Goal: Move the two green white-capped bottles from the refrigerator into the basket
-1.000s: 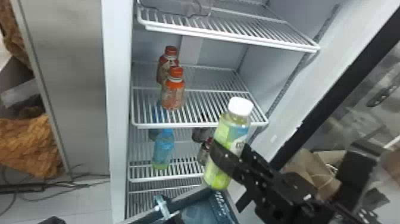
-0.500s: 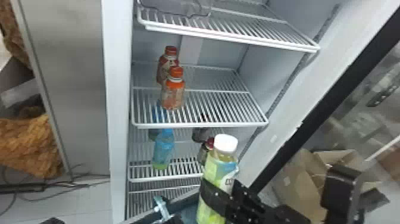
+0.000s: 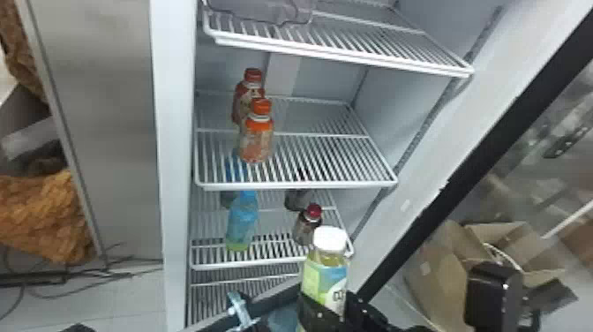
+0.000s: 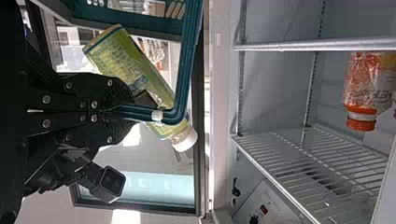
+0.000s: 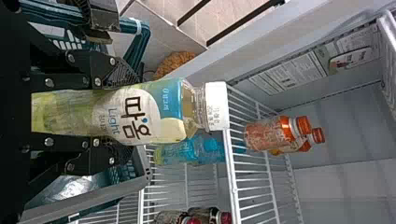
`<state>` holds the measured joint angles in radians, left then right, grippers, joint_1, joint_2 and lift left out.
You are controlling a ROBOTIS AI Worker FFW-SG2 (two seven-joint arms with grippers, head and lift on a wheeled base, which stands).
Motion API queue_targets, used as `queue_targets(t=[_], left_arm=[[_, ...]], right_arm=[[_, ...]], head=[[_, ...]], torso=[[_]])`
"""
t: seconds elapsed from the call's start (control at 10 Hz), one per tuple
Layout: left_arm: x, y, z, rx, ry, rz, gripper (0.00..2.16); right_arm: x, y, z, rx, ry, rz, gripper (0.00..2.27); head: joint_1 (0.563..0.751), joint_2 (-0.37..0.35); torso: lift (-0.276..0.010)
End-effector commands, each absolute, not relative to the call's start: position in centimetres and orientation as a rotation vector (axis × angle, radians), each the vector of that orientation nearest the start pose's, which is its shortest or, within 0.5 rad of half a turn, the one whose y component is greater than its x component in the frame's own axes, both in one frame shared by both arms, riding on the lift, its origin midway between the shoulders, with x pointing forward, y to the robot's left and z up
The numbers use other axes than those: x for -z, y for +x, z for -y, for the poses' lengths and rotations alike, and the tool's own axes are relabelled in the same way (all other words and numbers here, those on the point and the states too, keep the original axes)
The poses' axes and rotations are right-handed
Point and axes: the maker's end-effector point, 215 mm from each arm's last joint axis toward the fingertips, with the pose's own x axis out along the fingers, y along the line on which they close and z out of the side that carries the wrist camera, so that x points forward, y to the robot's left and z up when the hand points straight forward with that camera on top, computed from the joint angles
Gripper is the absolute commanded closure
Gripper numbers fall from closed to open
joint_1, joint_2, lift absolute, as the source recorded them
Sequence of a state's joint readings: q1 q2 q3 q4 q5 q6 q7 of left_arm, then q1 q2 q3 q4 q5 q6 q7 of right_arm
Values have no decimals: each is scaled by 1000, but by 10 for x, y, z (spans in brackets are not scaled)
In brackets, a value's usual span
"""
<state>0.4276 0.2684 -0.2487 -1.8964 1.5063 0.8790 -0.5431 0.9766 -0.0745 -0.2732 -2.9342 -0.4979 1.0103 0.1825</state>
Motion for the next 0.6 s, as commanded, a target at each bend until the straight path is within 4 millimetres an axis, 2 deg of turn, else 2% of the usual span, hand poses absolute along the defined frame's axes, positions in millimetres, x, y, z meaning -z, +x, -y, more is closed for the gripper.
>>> queue_targets(t=[0.0,0.2,0.3,0.5], left_arm=[[321,250,48,1165,-1517,-754,1214],[321,250,49,1170,-1514,-757,1214],[320,249,49,1172,-1513,-755,1214],[321,250,49,1170,-1514,-757,1214]], right_arm=[[297,263,175,-326,202,-593,716],[291,270,178,-321,203,-561,312],[289,273,179,-320,205,-548,202],[287,275,180,-316,205,-540,147]], head=[[695,-350],[695,-350],[695,-350],[695,-350]], torso=[[-4],[-4],[-4],[-4]])
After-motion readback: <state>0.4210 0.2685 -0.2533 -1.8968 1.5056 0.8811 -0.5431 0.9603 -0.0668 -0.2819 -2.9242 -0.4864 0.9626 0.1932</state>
